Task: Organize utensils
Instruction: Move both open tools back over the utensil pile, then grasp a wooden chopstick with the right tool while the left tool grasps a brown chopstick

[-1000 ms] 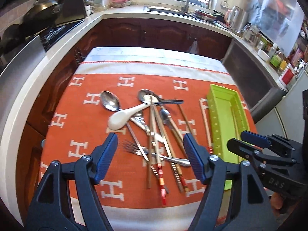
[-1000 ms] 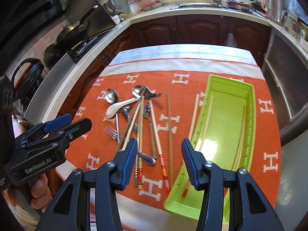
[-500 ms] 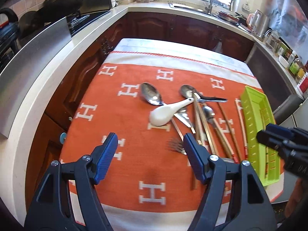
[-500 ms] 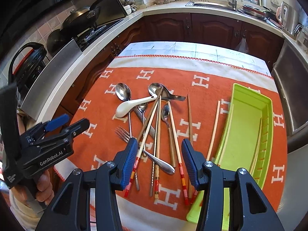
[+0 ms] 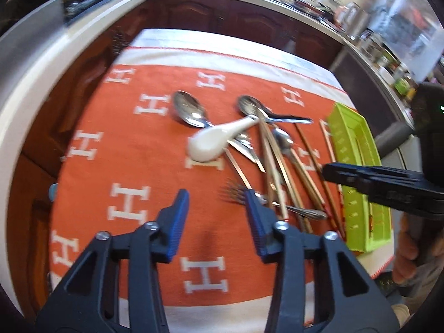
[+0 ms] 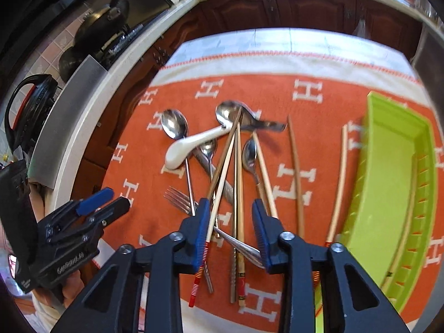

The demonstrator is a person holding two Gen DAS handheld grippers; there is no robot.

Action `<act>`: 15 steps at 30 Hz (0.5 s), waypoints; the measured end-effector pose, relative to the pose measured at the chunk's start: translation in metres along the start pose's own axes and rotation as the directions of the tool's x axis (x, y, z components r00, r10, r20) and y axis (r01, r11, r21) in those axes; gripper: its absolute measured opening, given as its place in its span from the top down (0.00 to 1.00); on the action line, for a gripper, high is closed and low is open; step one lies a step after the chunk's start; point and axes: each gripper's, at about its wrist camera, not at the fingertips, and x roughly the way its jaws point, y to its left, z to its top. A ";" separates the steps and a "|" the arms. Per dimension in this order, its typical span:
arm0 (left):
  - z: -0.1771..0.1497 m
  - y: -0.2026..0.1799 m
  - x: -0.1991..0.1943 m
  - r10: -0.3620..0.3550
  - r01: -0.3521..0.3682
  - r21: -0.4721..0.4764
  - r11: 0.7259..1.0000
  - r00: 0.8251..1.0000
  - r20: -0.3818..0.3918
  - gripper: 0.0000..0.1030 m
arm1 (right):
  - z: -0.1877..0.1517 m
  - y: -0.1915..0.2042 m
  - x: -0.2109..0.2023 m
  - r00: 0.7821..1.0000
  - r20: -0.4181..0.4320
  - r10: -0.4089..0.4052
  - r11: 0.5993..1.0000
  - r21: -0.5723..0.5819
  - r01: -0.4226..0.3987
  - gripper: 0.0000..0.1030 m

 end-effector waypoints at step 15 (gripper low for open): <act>0.022 -0.038 0.061 -0.129 0.138 0.087 0.987 0.986 -0.107 0.84 | -0.008 -0.012 0.080 0.992 -0.123 -0.005 1.000 -0.012 0.003 0.85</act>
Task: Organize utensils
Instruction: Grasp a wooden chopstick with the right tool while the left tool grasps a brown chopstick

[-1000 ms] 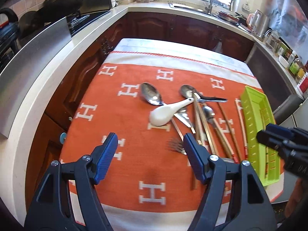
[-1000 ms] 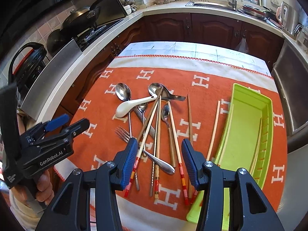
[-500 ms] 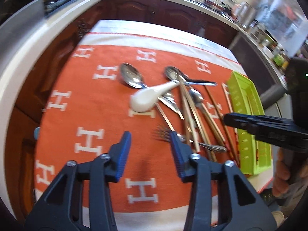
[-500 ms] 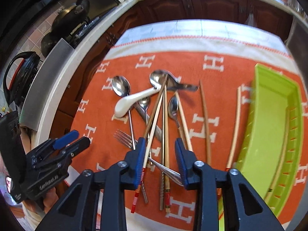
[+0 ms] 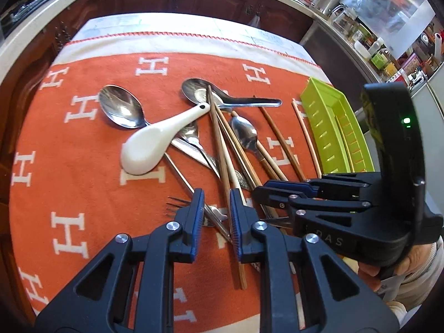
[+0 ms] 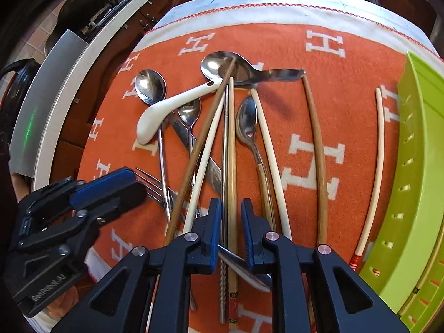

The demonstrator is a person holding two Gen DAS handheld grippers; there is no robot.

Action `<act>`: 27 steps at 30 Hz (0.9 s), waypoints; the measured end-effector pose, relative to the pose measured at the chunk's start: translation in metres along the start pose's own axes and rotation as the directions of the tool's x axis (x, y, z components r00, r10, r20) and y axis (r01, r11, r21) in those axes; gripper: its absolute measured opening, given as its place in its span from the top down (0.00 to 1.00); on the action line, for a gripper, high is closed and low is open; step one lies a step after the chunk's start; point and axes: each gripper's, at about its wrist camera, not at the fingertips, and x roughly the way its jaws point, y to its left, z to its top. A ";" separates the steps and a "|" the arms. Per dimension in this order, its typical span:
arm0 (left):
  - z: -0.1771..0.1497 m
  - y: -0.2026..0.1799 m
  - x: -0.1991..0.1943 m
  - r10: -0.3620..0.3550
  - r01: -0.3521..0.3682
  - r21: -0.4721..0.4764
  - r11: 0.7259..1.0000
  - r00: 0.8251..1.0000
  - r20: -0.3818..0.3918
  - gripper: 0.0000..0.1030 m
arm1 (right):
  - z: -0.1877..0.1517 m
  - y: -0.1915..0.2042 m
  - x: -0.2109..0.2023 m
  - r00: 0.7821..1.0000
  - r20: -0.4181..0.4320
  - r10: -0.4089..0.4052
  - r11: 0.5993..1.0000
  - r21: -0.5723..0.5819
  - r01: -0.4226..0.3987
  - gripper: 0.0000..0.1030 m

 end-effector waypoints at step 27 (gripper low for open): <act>0.005 -0.018 0.043 0.063 -0.061 0.030 0.998 0.996 -0.068 0.96 | -0.008 0.007 -0.009 0.998 0.022 -0.063 0.993 -0.101 0.065 0.84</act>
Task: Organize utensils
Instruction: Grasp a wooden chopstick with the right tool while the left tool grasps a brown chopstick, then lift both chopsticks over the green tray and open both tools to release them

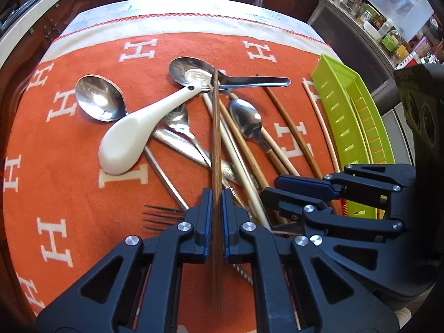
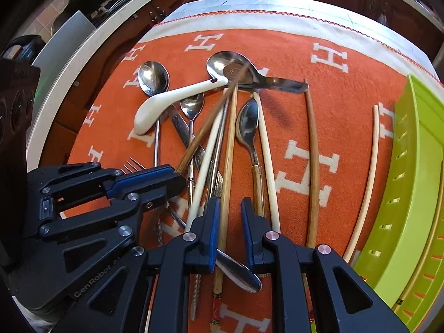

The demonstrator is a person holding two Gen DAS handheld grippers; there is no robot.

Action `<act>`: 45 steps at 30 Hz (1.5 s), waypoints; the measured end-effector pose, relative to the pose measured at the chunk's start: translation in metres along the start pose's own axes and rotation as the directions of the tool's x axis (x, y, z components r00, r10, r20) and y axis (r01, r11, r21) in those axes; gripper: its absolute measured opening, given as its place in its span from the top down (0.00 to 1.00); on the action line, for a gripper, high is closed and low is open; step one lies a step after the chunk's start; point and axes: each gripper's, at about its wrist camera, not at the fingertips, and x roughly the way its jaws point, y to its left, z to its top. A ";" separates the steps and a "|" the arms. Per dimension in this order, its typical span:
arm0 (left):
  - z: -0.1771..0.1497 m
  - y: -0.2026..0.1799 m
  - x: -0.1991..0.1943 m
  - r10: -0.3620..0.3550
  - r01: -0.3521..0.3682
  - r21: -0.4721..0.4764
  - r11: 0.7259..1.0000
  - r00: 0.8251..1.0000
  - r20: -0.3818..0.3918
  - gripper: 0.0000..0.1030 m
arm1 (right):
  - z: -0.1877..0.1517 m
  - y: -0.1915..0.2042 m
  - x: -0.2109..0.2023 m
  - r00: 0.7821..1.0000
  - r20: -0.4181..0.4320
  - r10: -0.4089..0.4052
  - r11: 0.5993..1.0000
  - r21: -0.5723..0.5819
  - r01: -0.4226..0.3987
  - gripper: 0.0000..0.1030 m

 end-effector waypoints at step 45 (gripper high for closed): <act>0.000 -0.174 -0.110 -0.171 0.159 0.117 0.980 0.980 0.100 0.96 | -0.121 -0.150 -0.225 0.939 0.342 -0.013 0.954 0.286 -0.091 0.94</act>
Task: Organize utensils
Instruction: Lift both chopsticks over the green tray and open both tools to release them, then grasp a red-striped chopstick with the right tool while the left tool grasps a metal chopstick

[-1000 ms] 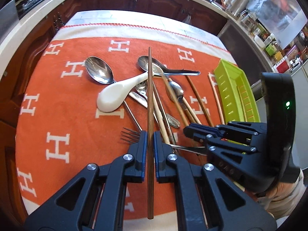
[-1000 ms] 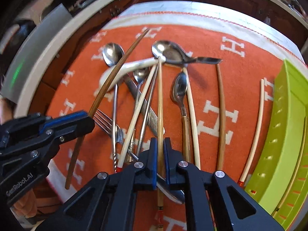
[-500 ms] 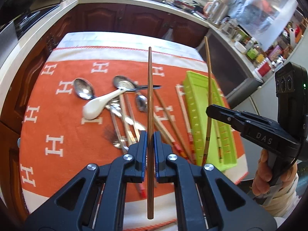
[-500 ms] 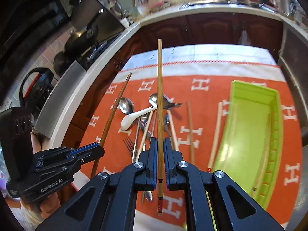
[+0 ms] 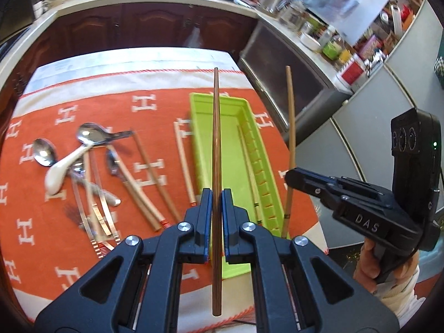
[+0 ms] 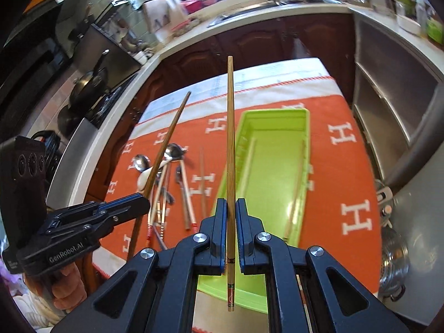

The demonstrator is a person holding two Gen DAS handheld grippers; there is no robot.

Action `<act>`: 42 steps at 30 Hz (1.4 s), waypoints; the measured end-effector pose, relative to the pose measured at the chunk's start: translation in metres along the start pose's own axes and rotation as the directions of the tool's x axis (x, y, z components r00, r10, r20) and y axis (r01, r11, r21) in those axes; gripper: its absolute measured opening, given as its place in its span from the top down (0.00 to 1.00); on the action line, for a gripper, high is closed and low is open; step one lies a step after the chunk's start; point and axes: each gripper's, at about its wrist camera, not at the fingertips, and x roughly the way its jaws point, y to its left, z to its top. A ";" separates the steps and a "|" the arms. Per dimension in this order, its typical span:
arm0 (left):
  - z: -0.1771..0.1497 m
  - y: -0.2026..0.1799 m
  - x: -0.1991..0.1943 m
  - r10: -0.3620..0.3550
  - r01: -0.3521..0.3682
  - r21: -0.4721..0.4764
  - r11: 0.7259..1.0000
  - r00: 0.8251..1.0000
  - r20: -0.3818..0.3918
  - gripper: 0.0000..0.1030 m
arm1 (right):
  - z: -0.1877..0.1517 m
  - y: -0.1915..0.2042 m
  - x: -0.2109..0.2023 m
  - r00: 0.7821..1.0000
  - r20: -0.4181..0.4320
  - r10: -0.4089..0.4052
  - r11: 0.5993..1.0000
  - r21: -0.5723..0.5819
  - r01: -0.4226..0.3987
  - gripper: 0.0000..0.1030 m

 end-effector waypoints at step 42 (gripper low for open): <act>-0.042 0.136 -0.097 0.416 -0.389 -0.194 0.901 0.901 0.125 0.63 | 0.004 0.088 0.065 0.997 -0.075 0.013 0.986 -0.167 -0.025 0.72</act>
